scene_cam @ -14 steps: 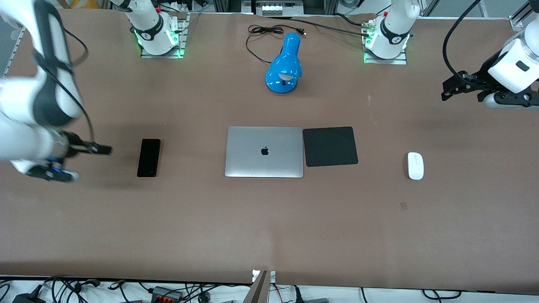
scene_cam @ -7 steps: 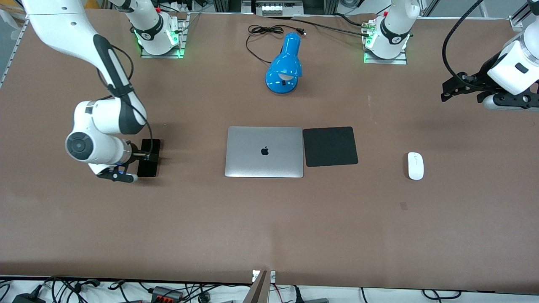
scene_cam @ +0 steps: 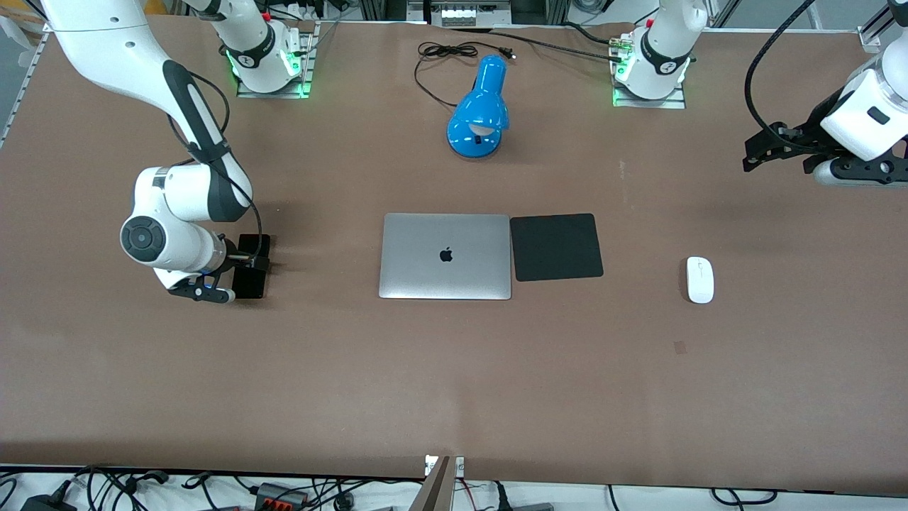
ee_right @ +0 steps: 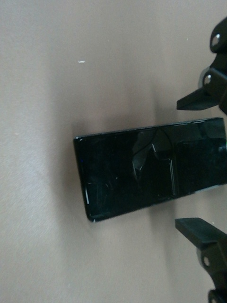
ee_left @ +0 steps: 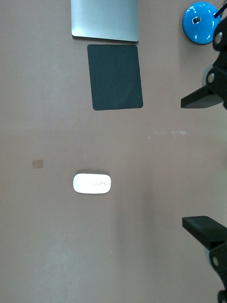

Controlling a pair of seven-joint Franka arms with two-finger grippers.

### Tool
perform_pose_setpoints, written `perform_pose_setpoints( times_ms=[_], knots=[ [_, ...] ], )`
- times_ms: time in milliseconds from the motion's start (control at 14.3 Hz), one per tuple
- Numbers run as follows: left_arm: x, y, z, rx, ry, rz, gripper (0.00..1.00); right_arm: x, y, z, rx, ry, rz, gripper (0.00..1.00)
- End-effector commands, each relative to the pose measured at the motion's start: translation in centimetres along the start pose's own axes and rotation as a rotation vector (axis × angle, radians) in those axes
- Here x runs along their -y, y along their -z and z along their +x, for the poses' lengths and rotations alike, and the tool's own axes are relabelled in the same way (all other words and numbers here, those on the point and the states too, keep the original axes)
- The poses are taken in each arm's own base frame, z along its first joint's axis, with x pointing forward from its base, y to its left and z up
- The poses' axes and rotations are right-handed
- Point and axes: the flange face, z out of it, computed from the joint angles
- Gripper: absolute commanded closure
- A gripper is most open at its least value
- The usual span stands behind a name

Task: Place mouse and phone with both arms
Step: 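Carry the phone beside the laptop while the left gripper reaches the mouse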

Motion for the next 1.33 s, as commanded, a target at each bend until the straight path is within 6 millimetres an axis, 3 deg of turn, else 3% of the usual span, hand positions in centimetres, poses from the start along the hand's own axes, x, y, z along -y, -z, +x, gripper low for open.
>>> perform_pose_setpoints(
  times_ms=[0,350,490,701,911,1051,1121,1261],
  knots=[
    [-0.1,-0.3,0.8,0.019,-0.011,0.004,0.00,-0.3,-0.4,-0.5,-0.012,-0.005,0.006,0.00],
    [1.6,-1.4,1.4,0.041,-0.007,-0.001,0.00,-0.3,-2.3,-1.0,-0.024,-0.004,0.008,0.00],
    [1.2,-3.3,2.4,0.078,-0.014,0.000,0.00,-0.3,-2.9,-1.0,-0.027,-0.004,0.008,0.00],
    [0.6,-4.3,2.8,0.095,-0.025,0.002,0.00,-0.3,-3.6,-1.2,-0.039,-0.004,0.011,0.00],
    [1.3,-9.7,4.5,0.193,-0.015,-0.002,0.00,-0.1,-3.6,-1.3,-0.041,0.001,0.010,0.00],
    [2.4,-14.1,6.8,0.214,-0.001,-0.006,0.00,0.1,-3.5,-1.3,-0.043,0.008,0.010,0.51],
    [4.0,-16.2,8.2,0.187,0.008,-0.014,0.00,0.3,-3.2,-1.2,-0.047,0.013,0.012,0.59],
    [5.8,-20.8,11.0,0.114,-0.026,-0.022,0.00,1.9,-2.3,-1.0,-0.060,0.040,0.021,0.64]
  ],
)
